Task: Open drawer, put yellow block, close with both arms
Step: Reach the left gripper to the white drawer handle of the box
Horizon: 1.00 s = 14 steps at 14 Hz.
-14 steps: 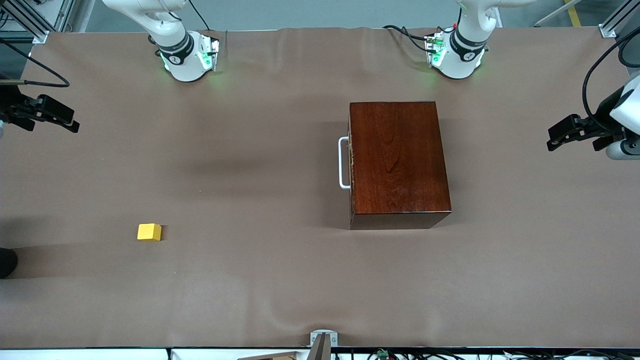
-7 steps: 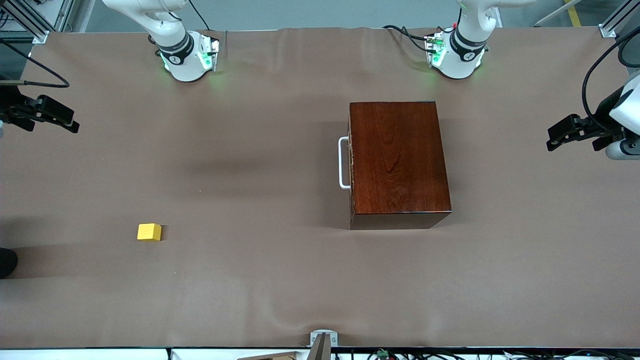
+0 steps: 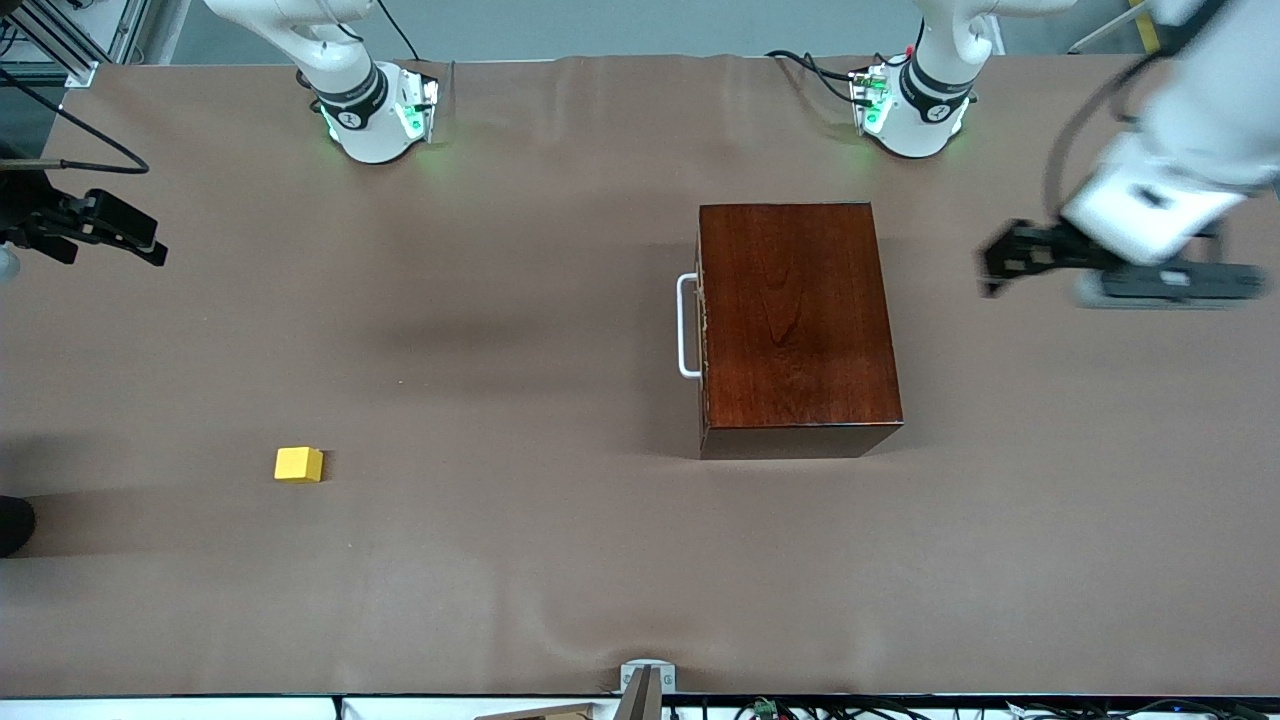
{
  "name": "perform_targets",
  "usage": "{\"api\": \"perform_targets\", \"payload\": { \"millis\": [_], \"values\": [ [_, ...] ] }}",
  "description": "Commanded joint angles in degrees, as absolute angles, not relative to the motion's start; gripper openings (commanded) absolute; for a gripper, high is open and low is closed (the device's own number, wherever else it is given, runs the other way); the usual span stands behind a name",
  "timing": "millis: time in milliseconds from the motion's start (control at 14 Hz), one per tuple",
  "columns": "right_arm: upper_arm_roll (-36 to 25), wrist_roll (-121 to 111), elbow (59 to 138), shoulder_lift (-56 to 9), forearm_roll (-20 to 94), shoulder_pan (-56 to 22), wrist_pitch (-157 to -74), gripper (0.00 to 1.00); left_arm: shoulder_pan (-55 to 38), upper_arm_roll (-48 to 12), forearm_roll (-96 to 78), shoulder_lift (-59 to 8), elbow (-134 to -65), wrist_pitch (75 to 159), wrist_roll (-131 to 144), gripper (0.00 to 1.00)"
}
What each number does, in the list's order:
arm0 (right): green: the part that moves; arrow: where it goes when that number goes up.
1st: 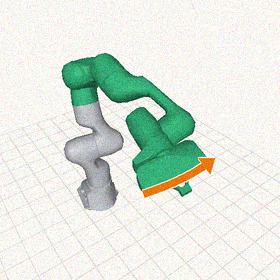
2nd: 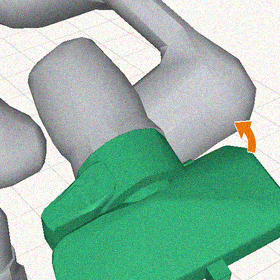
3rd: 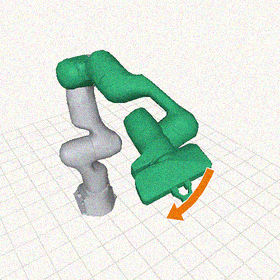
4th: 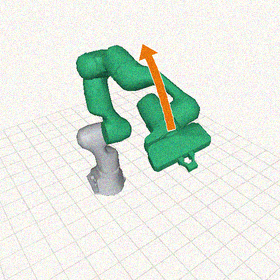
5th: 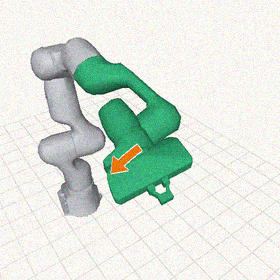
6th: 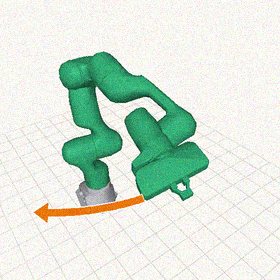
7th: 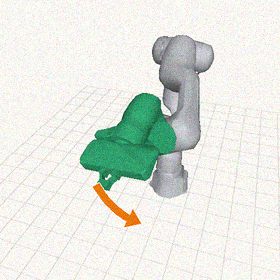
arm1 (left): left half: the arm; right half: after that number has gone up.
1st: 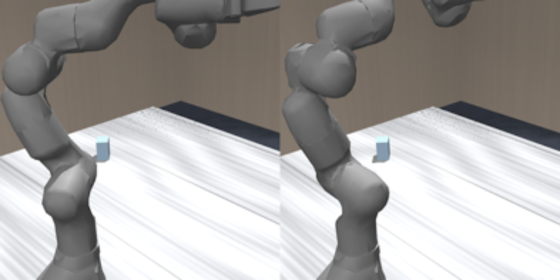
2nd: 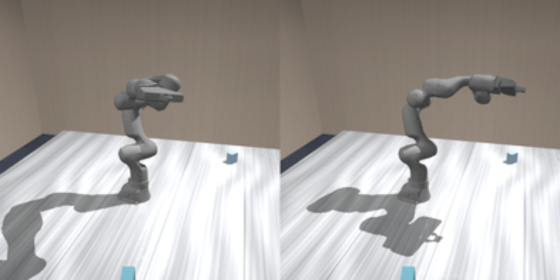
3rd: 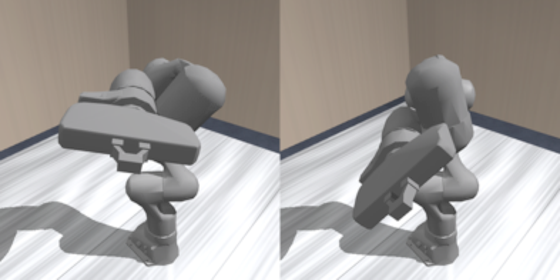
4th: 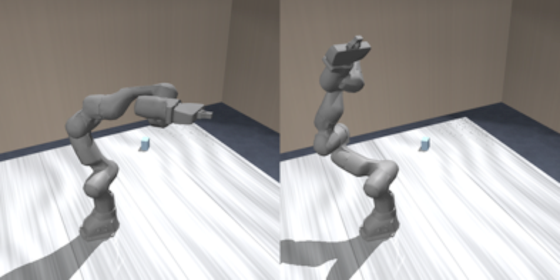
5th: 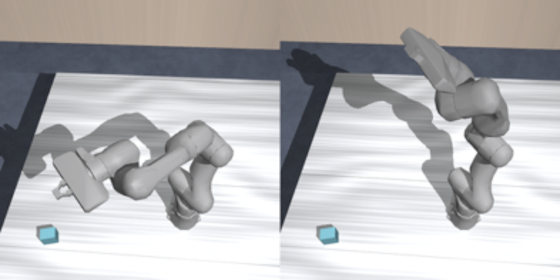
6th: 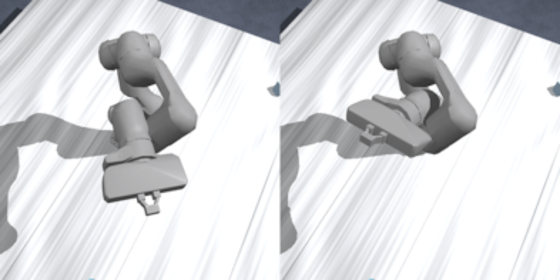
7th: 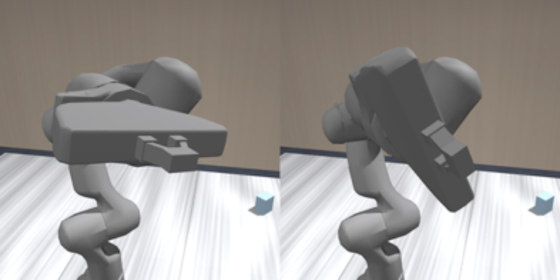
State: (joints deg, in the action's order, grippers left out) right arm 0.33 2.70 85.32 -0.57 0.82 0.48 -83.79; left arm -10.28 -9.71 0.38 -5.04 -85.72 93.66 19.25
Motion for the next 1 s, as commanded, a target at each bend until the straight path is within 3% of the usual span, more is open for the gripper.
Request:
{"api": "perform_targets", "payload": {
  "millis": [0,429,929],
  "values": [
    [0.5,3.2,85.0,-0.1,-0.2,1.1,-83.9,1.00,-17.6,-11.9,0.8,-10.6,-80.0,93.1,29.9,1.00],
    [0.4,3.2,85.2,-0.5,-0.2,2.8,-84.0,1.00,-37.7,-11.3,0.8,-25.2,-70.8,96.5,51.8,1.00],
    [0.4,3.2,85.1,-2.4,-0.5,4.4,-85.0,1.00,-42.4,-11.0,7.4,-35.3,-71.0,100.1,54.4,1.00]
  ]
}}
